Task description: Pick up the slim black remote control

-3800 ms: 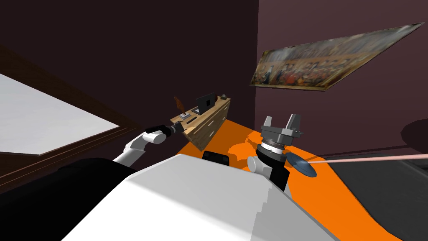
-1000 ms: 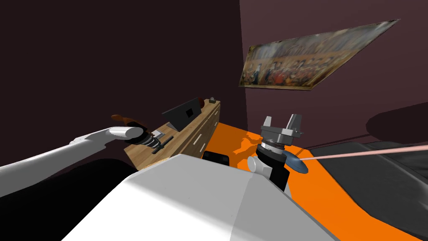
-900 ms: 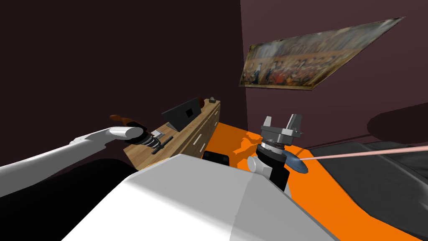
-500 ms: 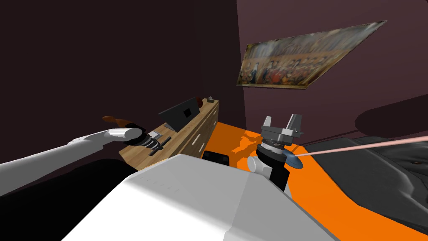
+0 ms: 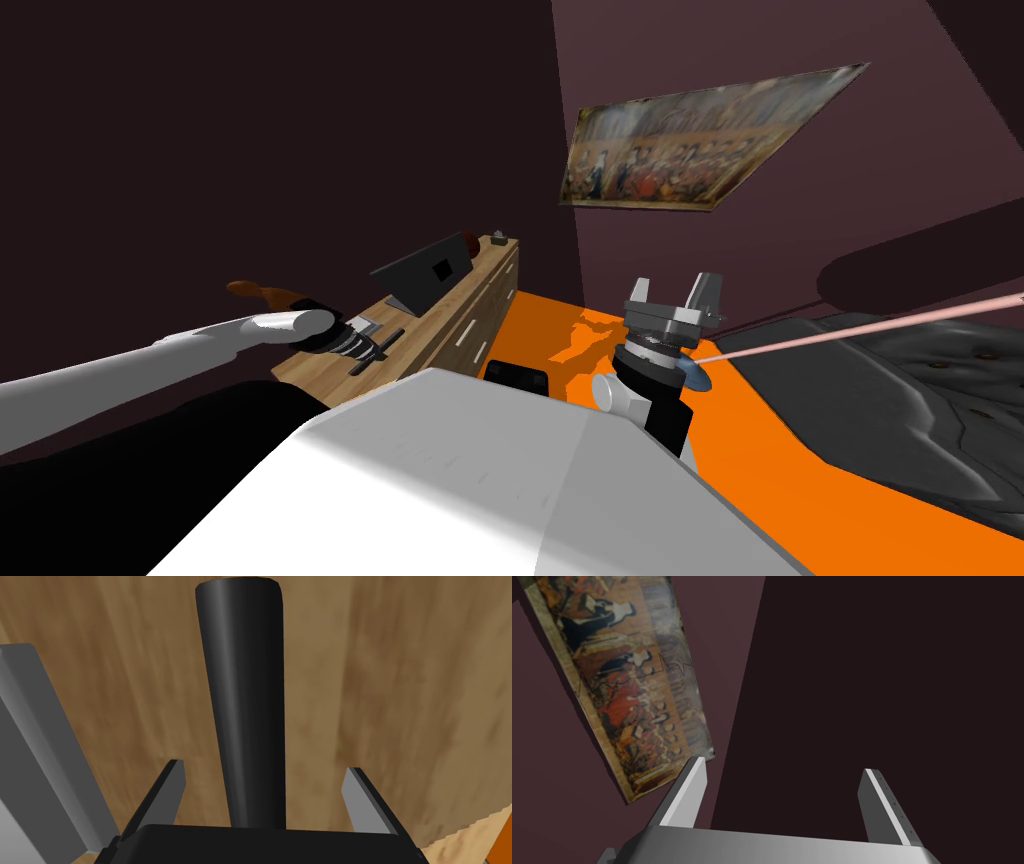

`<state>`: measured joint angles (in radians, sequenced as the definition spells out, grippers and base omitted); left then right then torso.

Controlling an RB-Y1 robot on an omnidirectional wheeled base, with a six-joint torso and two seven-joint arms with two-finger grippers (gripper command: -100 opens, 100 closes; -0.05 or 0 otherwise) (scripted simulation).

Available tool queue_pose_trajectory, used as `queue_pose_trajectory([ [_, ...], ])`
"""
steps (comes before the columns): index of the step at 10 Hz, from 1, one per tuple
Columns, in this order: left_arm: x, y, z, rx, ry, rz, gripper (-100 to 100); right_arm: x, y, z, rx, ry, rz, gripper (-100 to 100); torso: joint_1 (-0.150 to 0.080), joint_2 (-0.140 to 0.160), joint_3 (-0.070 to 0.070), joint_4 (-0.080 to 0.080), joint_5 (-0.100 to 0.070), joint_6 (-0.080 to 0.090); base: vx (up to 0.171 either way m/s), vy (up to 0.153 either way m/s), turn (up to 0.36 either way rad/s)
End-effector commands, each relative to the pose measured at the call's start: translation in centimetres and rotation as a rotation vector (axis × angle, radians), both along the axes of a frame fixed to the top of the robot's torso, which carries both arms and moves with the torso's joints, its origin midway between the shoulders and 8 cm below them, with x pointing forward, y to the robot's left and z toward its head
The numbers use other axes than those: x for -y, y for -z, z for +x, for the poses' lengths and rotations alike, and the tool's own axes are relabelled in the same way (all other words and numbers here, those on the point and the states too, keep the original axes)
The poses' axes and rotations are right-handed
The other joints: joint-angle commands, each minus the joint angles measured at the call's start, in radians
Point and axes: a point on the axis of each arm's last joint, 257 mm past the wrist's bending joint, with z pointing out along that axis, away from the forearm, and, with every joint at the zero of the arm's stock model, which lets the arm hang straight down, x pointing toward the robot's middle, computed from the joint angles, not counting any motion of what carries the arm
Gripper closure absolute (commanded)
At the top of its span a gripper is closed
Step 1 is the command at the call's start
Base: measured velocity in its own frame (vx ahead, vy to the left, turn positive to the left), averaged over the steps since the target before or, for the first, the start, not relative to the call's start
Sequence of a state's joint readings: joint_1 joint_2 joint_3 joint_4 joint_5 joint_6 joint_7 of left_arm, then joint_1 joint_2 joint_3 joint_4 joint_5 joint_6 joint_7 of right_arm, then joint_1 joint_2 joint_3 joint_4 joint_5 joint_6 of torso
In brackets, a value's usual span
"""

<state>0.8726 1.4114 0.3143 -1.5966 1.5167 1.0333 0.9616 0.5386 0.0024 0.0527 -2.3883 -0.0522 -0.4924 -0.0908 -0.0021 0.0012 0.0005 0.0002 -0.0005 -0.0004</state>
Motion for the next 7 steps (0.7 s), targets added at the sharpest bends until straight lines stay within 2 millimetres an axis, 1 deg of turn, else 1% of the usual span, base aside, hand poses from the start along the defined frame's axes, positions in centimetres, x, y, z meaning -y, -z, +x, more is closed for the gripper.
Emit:
queue_pose_trajectory([
  [1, -0.6, 0.2, -0.4, 0.004, -0.014, 0.004, -100, 0.0, 0.0, 0.0, 0.0, 0.0, 0.0, 0, 0.0, 0.0, 0.0, 0.0, 0.0, 0.0, -0.016, -0.017, -0.075],
  [2, -1.2, 0.4, -0.9, -0.001, -0.028, 0.008, -100, 0.0, 0.0, 0.0, 0.0, 0.0, 0.0, 0, 0.0, 0.0, 0.0, 0.0, 0.0, 0.0, -0.023, -0.031, -0.121],
  [3, -1.3, 0.4, -0.8, 0.005, -0.027, 0.01, -100, 0.0, 0.0, 0.0, 0.0, 0.0, 0.0, 0, -0.001, 0.0, 0.0, 0.0, 0.0, 0.0, -0.019, -0.022, -0.027],
  [5, -2.8, 0.6, -1.8, 0.002, -0.055, 0.027, -100, 0.0, 0.0, 0.0, 0.0, 0.0, 0.0, 0, 0.0, 0.0, 0.0, 0.0, 0.0, 0.0, -0.019, -0.022, -0.079],
  [6, -2.3, 0.6, -1.6, 0.0, -0.049, 0.02, -100, 0.0, 0.0, 0.0, 0.0, 0.0, 0.0, 0, 0.0, 0.0, 0.0, 0.0, 0.0, 0.0, -0.011, -0.01, -0.019],
  [7, -2.4, 0.6, -1.6, 0.003, -0.048, 0.022, 100, 0.0, 0.0, 0.0, 0.0, 0.0, 0.0, 0, 0.0, 0.0, 0.0, 0.0, 0.0, 0.0, 0.0, 0.0, 0.0],
])
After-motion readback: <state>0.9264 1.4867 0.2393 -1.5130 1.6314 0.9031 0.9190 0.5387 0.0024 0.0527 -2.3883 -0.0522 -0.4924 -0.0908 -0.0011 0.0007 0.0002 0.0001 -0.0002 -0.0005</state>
